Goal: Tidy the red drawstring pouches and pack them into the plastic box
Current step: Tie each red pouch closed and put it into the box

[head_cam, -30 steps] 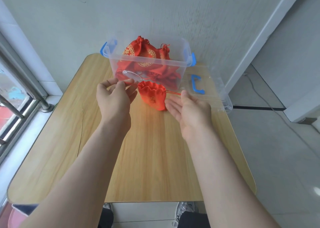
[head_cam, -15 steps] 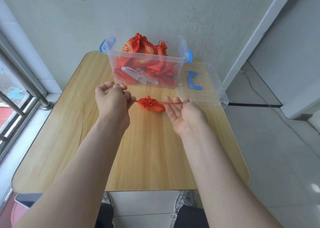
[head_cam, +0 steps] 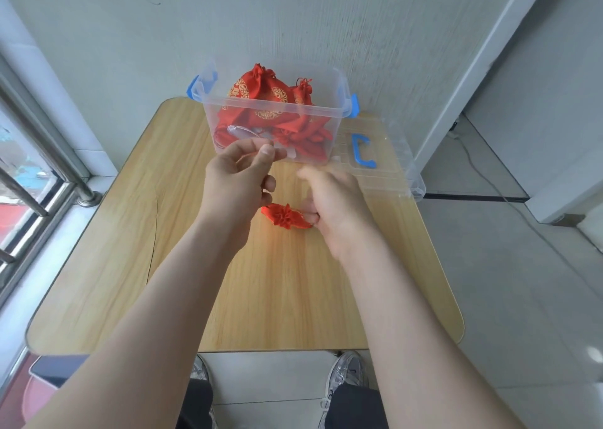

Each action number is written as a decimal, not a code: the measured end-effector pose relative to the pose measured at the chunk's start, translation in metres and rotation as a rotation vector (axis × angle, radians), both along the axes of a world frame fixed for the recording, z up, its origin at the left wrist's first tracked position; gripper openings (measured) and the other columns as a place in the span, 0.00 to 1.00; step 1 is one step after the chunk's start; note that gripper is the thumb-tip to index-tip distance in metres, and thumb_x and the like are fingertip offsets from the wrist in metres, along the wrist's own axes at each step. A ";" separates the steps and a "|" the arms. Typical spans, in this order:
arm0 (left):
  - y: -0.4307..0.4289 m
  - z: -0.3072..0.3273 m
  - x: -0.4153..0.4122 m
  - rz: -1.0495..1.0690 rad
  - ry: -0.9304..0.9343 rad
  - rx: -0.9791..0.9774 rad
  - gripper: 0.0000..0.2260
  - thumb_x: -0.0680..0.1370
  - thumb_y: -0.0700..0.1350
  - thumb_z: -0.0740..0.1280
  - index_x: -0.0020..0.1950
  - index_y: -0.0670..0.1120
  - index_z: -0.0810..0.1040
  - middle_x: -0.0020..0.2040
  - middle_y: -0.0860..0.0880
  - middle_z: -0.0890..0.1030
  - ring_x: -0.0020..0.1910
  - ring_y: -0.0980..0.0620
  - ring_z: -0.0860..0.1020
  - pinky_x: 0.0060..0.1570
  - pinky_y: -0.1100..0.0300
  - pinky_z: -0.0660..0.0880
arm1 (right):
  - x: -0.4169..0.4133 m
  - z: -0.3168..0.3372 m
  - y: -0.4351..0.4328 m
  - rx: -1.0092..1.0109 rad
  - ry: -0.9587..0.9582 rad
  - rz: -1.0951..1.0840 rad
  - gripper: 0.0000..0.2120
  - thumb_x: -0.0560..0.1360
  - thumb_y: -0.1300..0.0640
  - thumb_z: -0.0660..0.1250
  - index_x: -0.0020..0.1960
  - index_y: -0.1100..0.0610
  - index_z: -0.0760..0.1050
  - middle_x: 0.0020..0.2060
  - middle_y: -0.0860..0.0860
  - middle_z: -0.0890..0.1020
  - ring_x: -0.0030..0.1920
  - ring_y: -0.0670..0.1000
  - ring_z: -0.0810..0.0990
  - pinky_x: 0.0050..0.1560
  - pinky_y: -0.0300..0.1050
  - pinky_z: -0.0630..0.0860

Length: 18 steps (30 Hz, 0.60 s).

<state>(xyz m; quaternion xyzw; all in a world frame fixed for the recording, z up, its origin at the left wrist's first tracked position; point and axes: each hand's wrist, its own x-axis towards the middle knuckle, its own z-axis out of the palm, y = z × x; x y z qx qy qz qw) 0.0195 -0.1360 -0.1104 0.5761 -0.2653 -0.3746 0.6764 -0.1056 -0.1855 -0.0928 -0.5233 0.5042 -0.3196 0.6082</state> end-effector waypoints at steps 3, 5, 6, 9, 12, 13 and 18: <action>0.002 -0.003 0.005 -0.084 -0.018 0.060 0.06 0.83 0.47 0.72 0.58 0.46 0.83 0.47 0.48 0.83 0.34 0.55 0.74 0.34 0.60 0.72 | -0.002 0.002 0.010 -0.136 0.167 0.172 0.09 0.78 0.51 0.72 0.41 0.51 0.86 0.28 0.39 0.80 0.37 0.46 0.77 0.41 0.43 0.72; 0.004 -0.004 0.005 -0.154 -0.026 0.091 0.07 0.82 0.47 0.73 0.58 0.46 0.84 0.42 0.50 0.80 0.35 0.55 0.74 0.34 0.61 0.72 | -0.002 0.000 0.011 -0.188 0.171 0.209 0.10 0.79 0.51 0.71 0.43 0.52 0.87 0.29 0.41 0.80 0.33 0.43 0.75 0.39 0.39 0.71; 0.005 -0.003 0.004 -0.184 -0.022 0.102 0.08 0.81 0.47 0.74 0.59 0.46 0.84 0.41 0.50 0.80 0.35 0.55 0.73 0.33 0.62 0.71 | -0.001 -0.002 0.010 -0.196 0.161 0.214 0.09 0.80 0.52 0.71 0.45 0.54 0.88 0.29 0.41 0.80 0.31 0.41 0.74 0.37 0.38 0.71; 0.005 -0.002 0.005 -0.232 0.014 0.113 0.11 0.82 0.47 0.73 0.60 0.43 0.84 0.44 0.47 0.80 0.35 0.54 0.72 0.31 0.63 0.70 | 0.001 -0.003 0.007 -0.169 0.112 0.218 0.08 0.80 0.55 0.70 0.48 0.57 0.87 0.27 0.41 0.78 0.28 0.39 0.73 0.38 0.40 0.73; 0.002 -0.001 0.006 -0.241 0.042 0.155 0.13 0.85 0.47 0.69 0.62 0.39 0.83 0.50 0.43 0.83 0.35 0.52 0.75 0.34 0.60 0.72 | 0.002 -0.005 0.006 -0.136 0.127 0.164 0.09 0.82 0.51 0.70 0.46 0.52 0.87 0.26 0.39 0.76 0.31 0.42 0.74 0.39 0.40 0.74; 0.001 -0.001 0.006 -0.227 0.041 0.198 0.12 0.85 0.45 0.66 0.60 0.38 0.83 0.53 0.41 0.85 0.35 0.51 0.77 0.36 0.58 0.74 | 0.002 -0.006 0.005 -0.117 0.131 0.129 0.09 0.82 0.51 0.70 0.45 0.51 0.85 0.26 0.38 0.77 0.32 0.42 0.76 0.39 0.40 0.74; 0.003 -0.004 0.006 -0.245 -0.019 0.358 0.09 0.79 0.37 0.67 0.51 0.31 0.84 0.43 0.40 0.84 0.40 0.47 0.79 0.45 0.57 0.79 | -0.002 -0.008 0.002 -0.017 0.121 0.038 0.07 0.82 0.57 0.71 0.45 0.54 0.83 0.35 0.48 0.82 0.37 0.49 0.79 0.38 0.44 0.74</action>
